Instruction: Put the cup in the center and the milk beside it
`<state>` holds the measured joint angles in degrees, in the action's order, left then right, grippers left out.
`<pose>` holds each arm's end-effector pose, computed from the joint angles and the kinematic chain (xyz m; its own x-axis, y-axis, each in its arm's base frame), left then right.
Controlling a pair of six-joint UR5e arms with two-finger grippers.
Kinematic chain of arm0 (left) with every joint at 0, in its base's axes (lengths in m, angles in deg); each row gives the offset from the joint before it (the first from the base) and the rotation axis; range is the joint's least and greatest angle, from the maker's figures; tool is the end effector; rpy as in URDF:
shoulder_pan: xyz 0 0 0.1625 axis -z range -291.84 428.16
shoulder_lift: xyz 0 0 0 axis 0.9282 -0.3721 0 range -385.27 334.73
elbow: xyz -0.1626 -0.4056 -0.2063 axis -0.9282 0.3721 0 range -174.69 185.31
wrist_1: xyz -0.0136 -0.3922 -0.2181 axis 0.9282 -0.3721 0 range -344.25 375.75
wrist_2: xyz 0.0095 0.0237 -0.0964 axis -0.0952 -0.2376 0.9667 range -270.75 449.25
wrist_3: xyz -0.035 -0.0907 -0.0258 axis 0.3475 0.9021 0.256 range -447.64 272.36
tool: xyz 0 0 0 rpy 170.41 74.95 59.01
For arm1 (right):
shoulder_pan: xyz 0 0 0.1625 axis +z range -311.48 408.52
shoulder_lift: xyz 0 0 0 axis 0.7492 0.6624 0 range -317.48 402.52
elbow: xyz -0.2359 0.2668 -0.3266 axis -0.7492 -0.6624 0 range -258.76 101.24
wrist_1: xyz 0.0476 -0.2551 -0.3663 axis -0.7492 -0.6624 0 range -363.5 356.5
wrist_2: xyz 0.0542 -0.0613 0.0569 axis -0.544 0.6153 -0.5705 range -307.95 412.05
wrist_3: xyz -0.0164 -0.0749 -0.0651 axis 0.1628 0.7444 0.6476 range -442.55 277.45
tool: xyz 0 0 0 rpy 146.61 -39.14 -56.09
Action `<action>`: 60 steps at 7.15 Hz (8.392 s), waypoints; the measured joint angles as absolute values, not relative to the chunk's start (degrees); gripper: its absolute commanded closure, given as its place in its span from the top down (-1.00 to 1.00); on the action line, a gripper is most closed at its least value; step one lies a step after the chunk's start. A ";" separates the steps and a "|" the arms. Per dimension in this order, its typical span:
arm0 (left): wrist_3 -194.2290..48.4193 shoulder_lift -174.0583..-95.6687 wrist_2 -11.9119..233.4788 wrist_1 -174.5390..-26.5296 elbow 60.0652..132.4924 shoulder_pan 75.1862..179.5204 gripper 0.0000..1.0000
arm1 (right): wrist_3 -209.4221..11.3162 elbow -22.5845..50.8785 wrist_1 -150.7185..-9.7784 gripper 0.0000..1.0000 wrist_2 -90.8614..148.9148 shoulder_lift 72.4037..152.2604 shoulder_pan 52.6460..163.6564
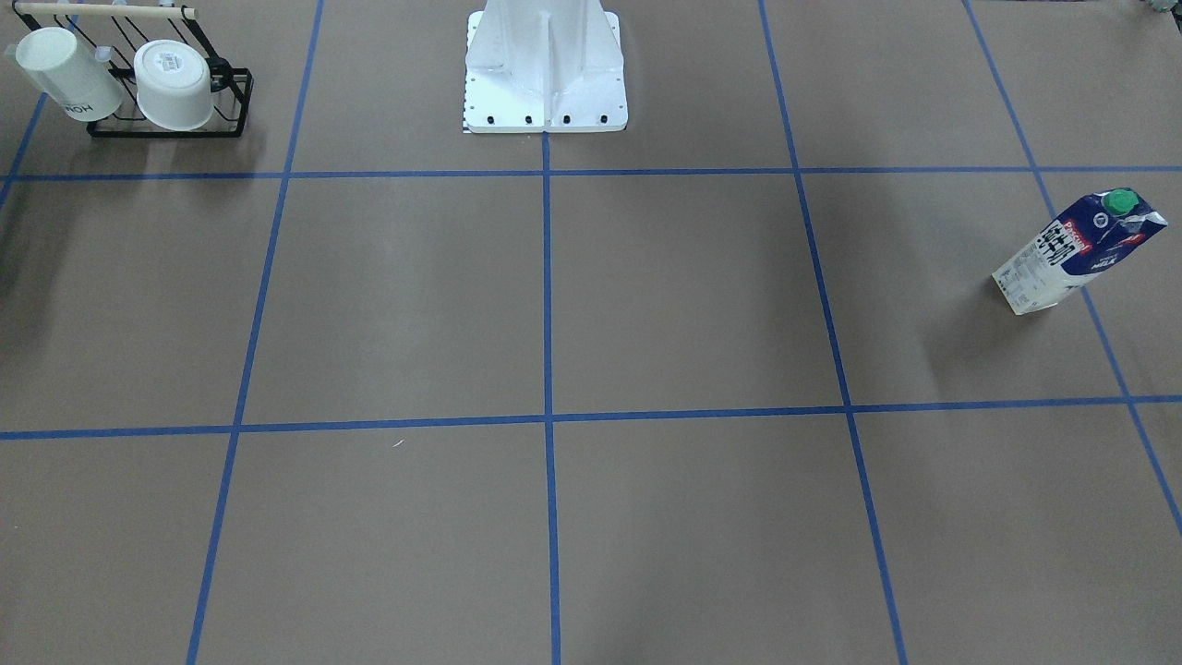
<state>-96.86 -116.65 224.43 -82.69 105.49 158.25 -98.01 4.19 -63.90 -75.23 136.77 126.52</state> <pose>-0.0629 -0.5496 0.5922 0.6963 0.3890 -0.6031 -0.1116 0.8888 0.4445 -0.0340 -0.5084 0.7730 0.7647 -0.0912 0.6379 -0.0068 0.9887 0.1495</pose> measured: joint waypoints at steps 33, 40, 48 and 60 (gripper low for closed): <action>-96.88 -116.33 224.45 -84.99 102.88 158.24 0.96 | -150.00 6.59 -95.36 1.00 -48.99 77.31 74.38; -88.06 -112.57 224.52 -86.97 107.47 158.16 0.97 | -107.66 10.23 -97.78 1.00 -75.60 93.33 109.16; -58.75 -98.47 223.79 -103.98 113.37 146.57 0.96 | -71.46 9.64 -86.95 1.00 -75.31 131.99 135.12; -57.78 -102.36 215.21 -104.15 109.20 137.29 -0.56 | -72.09 9.00 -86.21 1.00 -75.22 132.70 135.36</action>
